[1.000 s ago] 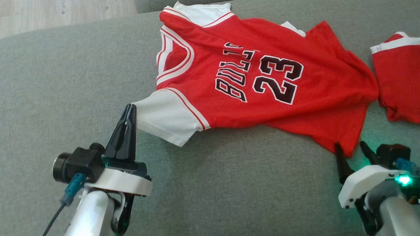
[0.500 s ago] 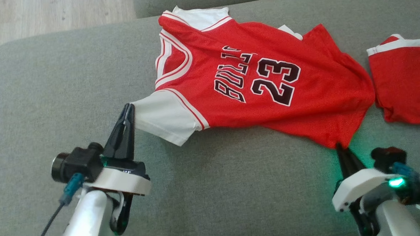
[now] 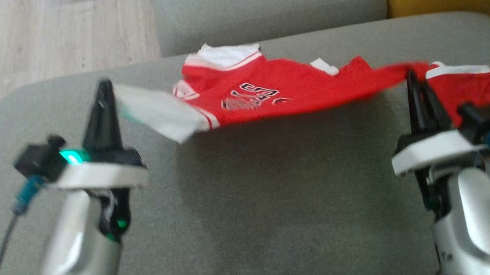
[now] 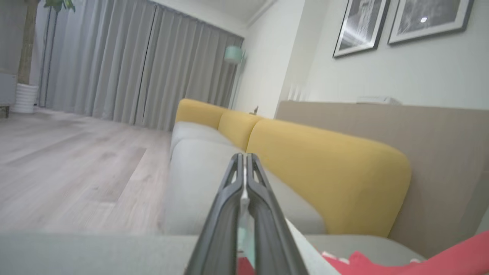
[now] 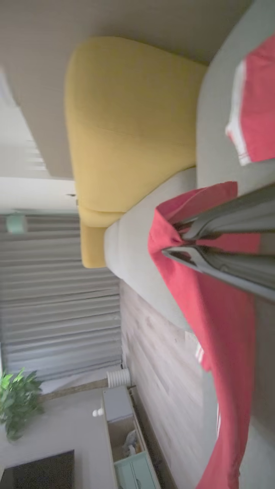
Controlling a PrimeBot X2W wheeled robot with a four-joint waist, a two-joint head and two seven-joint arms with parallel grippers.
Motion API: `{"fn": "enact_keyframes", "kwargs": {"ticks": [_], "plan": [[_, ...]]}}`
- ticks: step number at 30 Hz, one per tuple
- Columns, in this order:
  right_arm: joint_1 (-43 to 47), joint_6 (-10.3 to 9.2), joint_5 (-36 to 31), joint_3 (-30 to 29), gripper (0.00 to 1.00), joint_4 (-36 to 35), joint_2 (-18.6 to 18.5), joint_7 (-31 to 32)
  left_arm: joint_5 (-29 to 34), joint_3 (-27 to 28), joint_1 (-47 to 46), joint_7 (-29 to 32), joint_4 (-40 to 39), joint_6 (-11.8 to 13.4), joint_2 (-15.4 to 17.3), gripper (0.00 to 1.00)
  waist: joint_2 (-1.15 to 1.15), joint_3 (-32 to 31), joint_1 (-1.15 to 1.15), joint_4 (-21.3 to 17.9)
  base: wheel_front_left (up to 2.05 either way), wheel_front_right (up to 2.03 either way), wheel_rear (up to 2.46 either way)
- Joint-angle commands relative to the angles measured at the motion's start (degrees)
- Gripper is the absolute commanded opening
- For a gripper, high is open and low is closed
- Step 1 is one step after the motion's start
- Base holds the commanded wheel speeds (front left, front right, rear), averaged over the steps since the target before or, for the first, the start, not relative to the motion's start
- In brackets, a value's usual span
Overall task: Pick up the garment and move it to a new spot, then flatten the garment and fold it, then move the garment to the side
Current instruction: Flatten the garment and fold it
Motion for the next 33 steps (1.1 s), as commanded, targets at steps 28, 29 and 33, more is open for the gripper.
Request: {"fn": "enact_keyframes", "kwargs": {"ticks": [28, 29, 33], "plan": [[-15.6, -0.11, 5.6, 10.7, 0.00, -22.0, -13.0, 16.0, -17.3, 14.9, -16.2, 19.6, -28.8, 7.9, 7.8, 0.00, 0.00, 2.0, 0.00, 1.8, 0.00, 0.00, 0.00], [-17.2, -0.11, 5.8, 11.0, 0.00, -20.2, -12.9, 16.4, -17.4, 15.1, -17.6, 19.8, -26.5, 8.0, 8.1, 0.00, 0.00, 3.2, 0.00, 1.6, 0.00, 0.00, 0.00], [-28.2, -0.11, 5.1, 15.2, 0.00, -10.5, -14.8, 14.7, -17.2, 15.7, -27.1, 20.2, -15.3, 8.1, 10.1, 0.00, 0.00, 10.4, 0.00, 1.1, 0.00, 0.00, 0.00]]}}
